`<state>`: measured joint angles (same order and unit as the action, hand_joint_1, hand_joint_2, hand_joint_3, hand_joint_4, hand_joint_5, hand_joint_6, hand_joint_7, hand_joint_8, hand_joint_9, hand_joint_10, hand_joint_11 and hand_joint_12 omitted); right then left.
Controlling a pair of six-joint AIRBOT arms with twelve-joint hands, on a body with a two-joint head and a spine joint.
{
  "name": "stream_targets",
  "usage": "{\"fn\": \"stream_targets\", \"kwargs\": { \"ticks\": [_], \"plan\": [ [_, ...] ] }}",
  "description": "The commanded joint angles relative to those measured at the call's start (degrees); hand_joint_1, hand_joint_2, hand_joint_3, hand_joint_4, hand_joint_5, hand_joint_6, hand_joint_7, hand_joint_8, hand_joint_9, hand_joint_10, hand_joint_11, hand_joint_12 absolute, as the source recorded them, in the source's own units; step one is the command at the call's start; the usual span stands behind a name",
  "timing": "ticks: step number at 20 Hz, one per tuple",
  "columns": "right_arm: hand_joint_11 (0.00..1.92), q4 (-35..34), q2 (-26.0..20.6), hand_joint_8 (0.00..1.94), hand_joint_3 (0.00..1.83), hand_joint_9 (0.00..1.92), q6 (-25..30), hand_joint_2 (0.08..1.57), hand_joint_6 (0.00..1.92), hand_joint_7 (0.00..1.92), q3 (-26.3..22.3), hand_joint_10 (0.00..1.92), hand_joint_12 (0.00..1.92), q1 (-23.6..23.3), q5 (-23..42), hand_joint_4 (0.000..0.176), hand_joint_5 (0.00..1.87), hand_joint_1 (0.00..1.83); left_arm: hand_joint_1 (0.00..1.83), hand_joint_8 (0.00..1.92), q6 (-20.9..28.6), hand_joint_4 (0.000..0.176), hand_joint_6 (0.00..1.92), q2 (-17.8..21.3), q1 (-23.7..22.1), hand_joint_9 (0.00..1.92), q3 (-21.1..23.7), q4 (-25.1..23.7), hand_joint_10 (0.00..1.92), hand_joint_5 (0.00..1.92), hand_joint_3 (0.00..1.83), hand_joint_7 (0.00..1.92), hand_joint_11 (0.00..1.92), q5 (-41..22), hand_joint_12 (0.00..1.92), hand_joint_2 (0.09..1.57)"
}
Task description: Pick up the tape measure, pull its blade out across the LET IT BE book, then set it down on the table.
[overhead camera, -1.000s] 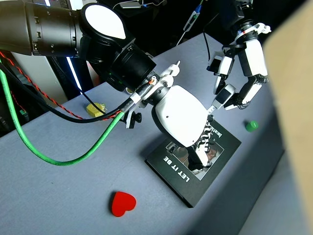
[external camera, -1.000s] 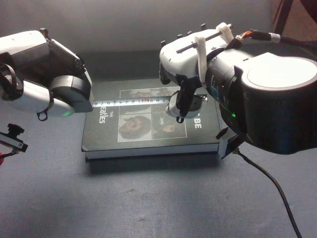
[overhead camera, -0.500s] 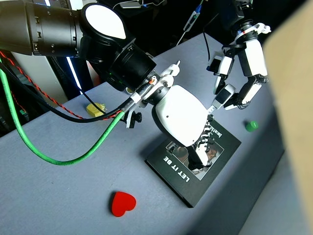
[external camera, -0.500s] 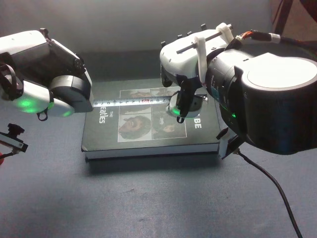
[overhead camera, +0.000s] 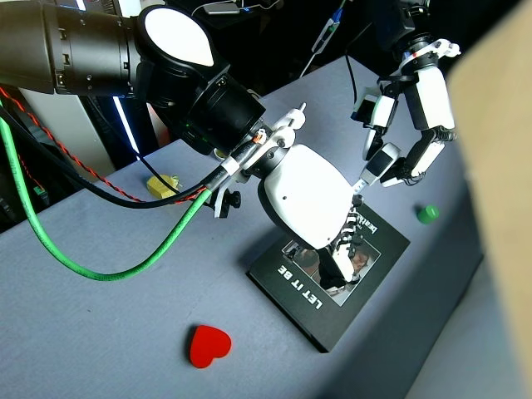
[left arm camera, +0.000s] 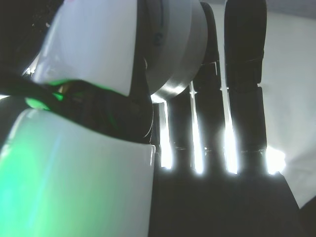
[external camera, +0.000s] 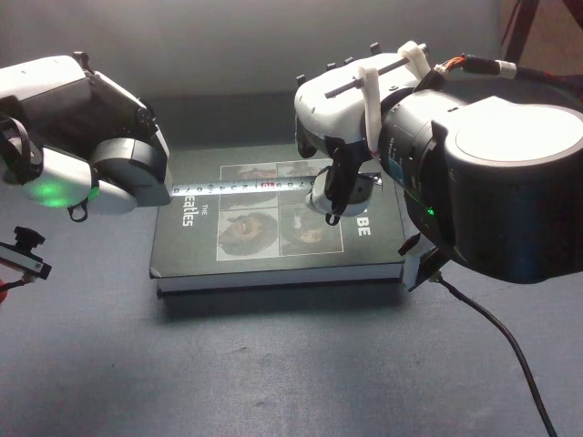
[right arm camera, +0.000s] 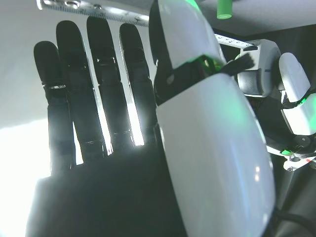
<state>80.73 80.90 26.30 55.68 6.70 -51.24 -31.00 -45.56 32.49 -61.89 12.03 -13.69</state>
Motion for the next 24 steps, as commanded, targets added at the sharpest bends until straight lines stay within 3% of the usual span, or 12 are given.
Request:
{"fn": "stream_targets", "kwargs": {
  "ticks": [1, 5, 7, 8, 9, 13, 17, 18, 21, 24],
  "plan": [
    [0.43, 4.84, -0.28, 0.0, 0.0, 0.83, -0.09, 1.11, 0.01, 0.85, -0.25, 0.01, 0.92, -0.24, -0.52, 0.0, 0.72, 0.99, 1.38, 1.03, 0.77, 0.0, 0.94, -0.11, -0.63, 1.02, -0.27, 0.43, 1.15, 0.9, 0.0, 0.91, 1.03, -6.77, 0.93, 1.11],
    [0.43, 4.87, -0.35, 0.0, 0.0, 0.83, -0.1, 1.11, 0.01, 0.85, -0.25, 0.01, 0.92, -0.27, -0.52, 0.0, 0.72, 0.99, 1.38, 1.06, 0.77, 0.0, 0.92, -0.14, -0.62, 1.01, -0.3, 0.43, 1.15, 0.91, 0.0, 0.89, 1.02, -6.77, 0.93, 1.12],
    [0.51, 4.88, -0.37, 0.02, 0.0, 0.93, -0.1, 1.12, 0.02, 0.95, -0.25, 0.03, 0.94, -0.29, -0.56, 0.0, 0.85, 0.99, 1.38, 1.06, 0.77, 0.0, 0.92, -0.16, -0.61, 1.01, -0.29, 0.43, 1.15, 0.9, 0.0, 0.9, 1.02, -6.77, 0.93, 1.12],
    [0.65, 4.92, -0.37, 0.69, 0.02, 1.07, -0.1, 1.12, 0.88, 1.06, -0.25, 0.03, 0.99, -0.29, -0.61, 0.0, 0.86, 1.17, 1.38, 0.99, 0.77, 0.0, 0.85, -0.17, -0.61, 1.08, -0.29, 0.43, 1.09, 0.94, 0.0, 0.95, 1.03, -6.77, 0.92, 1.1],
    [0.75, 4.99, -0.37, 0.88, 0.0, 1.17, -0.11, 1.13, 1.07, 1.06, -0.25, 0.06, 1.08, -0.3, -0.67, 0.0, 0.85, 1.21, 1.38, 0.94, 0.77, 0.0, 0.81, -0.17, -0.61, 1.11, -0.3, 0.43, 1.05, 0.95, 0.0, 0.99, 1.03, -6.77, 0.92, 1.08],
    [0.89, 5.34, -0.39, 0.86, 0.0, 1.27, -0.12, 1.11, 1.06, 1.1, -0.25, 0.11, 1.17, -0.35, -0.81, 0.0, 0.9, 1.23, 1.38, 1.03, 0.81, 0.0, 0.86, -0.2, -0.62, 1.03, -0.38, 0.43, 1.14, 0.93, 0.0, 0.93, 1.03, -6.88, 0.91, 1.1],
    [0.85, 5.35, -0.55, 0.86, 0.0, 1.25, -0.14, 1.12, 1.11, 1.12, -0.29, 0.12, 1.16, -0.29, -0.8, 0.0, 0.85, 1.24, 1.38, 1.04, 0.83, 0.0, 0.86, -0.21, -0.62, 1.02, -0.35, 0.43, 1.15, 0.91, 0.0, 0.93, 1.05, -7.01, 0.92, 1.11],
    [0.83, 5.35, -0.69, 0.87, 0.0, 1.23, -0.16, 1.12, 1.11, 1.1, -0.37, 0.11, 1.17, -0.26, -0.78, 0.0, 0.85, 1.23, 1.38, 0.94, 0.86, 0.0, 0.77, -0.21, -0.62, 1.11, -0.36, 0.43, 1.06, 0.97, 0.0, 1.0, 1.06, -7.04, 0.91, 1.08],
    [0.82, 5.35, -1.35, 0.89, 0.0, 1.22, -0.34, 1.12, 1.1, 1.09, -0.63, 0.11, 1.18, -0.06, -0.5, 0.0, 0.86, 1.23, 1.38, 0.98, 0.98, 0.0, 0.88, -0.21, -0.63, 1.04, -0.47, 0.43, 1.13, 0.92, 0.0, 0.94, 1.05, -7.11, 0.9, 1.1],
    [0.82, 5.34, -2.29, 0.89, 0.0, 1.23, -0.57, 1.12, 1.1, 1.09, -0.75, 0.12, 1.18, -0.04, -0.23, 0.0, 0.86, 1.23, 1.38, 0.99, 1.02, 0.0, 0.87, -0.21, -0.63, 1.03, -0.45, 0.43, 1.14, 0.93, 0.0, 0.93, 1.04, -7.11, 0.9, 1.1]
  ]
}}
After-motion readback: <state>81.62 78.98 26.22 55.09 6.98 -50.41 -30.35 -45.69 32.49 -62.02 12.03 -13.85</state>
